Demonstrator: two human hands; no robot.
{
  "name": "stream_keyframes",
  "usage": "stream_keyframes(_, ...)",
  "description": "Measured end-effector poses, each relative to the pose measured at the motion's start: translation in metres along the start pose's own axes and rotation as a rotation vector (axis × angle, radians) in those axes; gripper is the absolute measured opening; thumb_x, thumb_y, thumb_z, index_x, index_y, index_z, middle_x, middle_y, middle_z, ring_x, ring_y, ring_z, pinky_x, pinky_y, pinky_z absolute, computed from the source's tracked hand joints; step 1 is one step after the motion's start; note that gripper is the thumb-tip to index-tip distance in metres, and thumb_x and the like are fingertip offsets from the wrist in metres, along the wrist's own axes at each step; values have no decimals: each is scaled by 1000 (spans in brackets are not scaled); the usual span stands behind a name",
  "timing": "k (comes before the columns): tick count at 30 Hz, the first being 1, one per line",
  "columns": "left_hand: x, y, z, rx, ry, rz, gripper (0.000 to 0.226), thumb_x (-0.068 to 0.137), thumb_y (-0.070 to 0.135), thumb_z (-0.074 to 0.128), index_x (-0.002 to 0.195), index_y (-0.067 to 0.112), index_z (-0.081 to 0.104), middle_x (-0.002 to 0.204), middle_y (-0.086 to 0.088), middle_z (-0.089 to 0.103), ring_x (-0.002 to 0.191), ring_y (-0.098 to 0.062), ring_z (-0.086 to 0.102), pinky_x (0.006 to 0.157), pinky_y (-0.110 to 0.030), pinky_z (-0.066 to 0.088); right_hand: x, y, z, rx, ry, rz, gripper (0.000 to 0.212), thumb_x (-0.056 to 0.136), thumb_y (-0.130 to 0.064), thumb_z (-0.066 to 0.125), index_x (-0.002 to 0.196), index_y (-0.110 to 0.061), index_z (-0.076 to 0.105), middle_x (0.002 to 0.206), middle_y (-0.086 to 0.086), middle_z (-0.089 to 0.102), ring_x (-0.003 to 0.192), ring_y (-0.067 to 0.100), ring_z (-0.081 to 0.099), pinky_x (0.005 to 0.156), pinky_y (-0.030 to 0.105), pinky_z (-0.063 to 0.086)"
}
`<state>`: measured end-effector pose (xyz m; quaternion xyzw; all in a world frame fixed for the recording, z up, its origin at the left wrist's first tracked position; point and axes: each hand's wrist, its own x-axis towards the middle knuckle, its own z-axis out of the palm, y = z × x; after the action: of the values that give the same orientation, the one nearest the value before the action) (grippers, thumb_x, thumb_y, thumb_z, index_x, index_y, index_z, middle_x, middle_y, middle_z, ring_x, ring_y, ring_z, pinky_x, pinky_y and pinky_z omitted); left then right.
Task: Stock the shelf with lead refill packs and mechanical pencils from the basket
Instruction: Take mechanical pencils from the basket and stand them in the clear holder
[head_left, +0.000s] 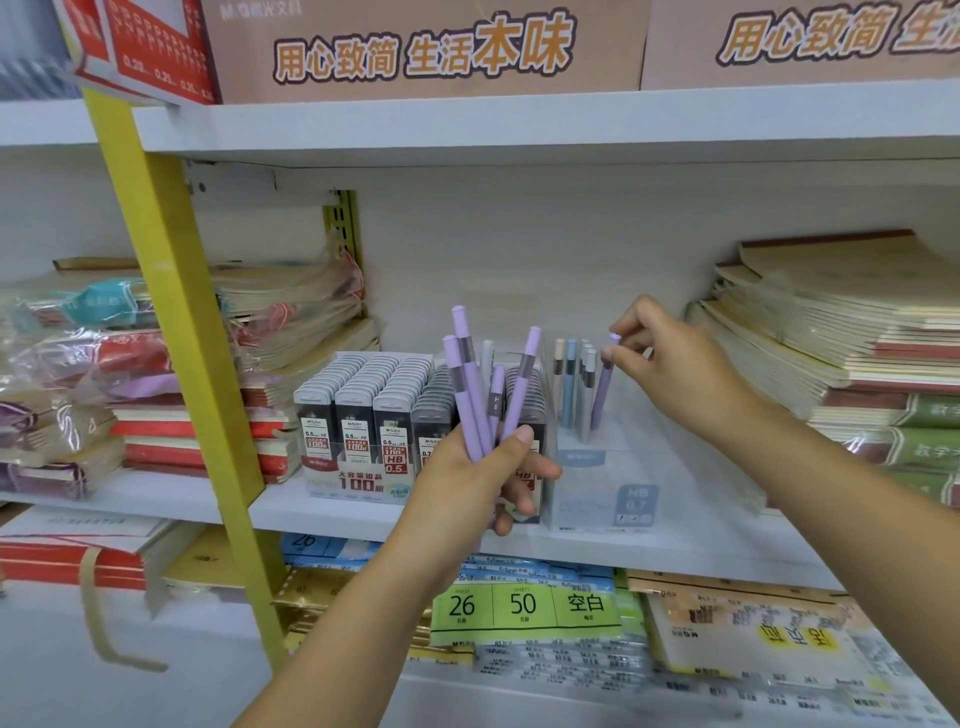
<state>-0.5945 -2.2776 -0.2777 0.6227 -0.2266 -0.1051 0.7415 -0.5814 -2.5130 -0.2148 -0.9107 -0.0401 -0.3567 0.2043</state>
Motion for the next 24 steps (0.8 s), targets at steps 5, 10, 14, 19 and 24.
stream_keyframes(5, -3, 2, -2, -4, 8, -19, 10, 99, 24, 61, 102, 14, 63, 89, -9, 78, 52, -11, 58, 43, -23, 41, 5, 2, 1, -267, 2, -48, 13, 92, -29, 62, 99, -19, 66, 103, 1, 60, 106, 21, 45, 74, 26, 28)
stream_keyframes(10, -5, 4, -2, -23, 0, -40, 9, 98, 24, 64, 98, 15, 65, 85, -7, 78, 52, -10, 58, 43, -21, 42, 0, -10, -3, -263, 20, -22, 20, 97, -25, 55, 108, -18, 69, 108, 5, 58, 109, 23, 44, 82, 24, 28)
stream_keyframes(14, -3, 3, -1, -11, -15, -37, 12, 98, 24, 64, 101, 13, 65, 80, -6, 76, 48, -10, 54, 42, -20, 40, -22, -50, -11, 301, 20, 39, 15, 96, -32, 55, 103, -27, 67, 86, -10, 69, 84, 4, 61, 68, 10, 42)
stream_keyframes(19, -1, 1, 6, 7, -80, -26, 13, 97, 27, 65, 100, 14, 63, 72, -2, 71, 46, -8, 43, 41, -19, 35, -32, -78, -11, 768, -144, 145, 17, 93, -14, 62, 108, -20, 63, 82, 2, 75, 67, 9, 67, 57, 20, 51)
stream_keyframes(24, -2, 7, 5, -24, -67, 11, 31, 86, 44, 65, 106, 20, 62, 69, 2, 65, 45, -7, 38, 39, -17, 30, -25, -62, -25, 805, 121, 157, 15, 95, -10, 58, 100, -24, 59, 81, 2, 75, 65, 14, 66, 54, 22, 48)
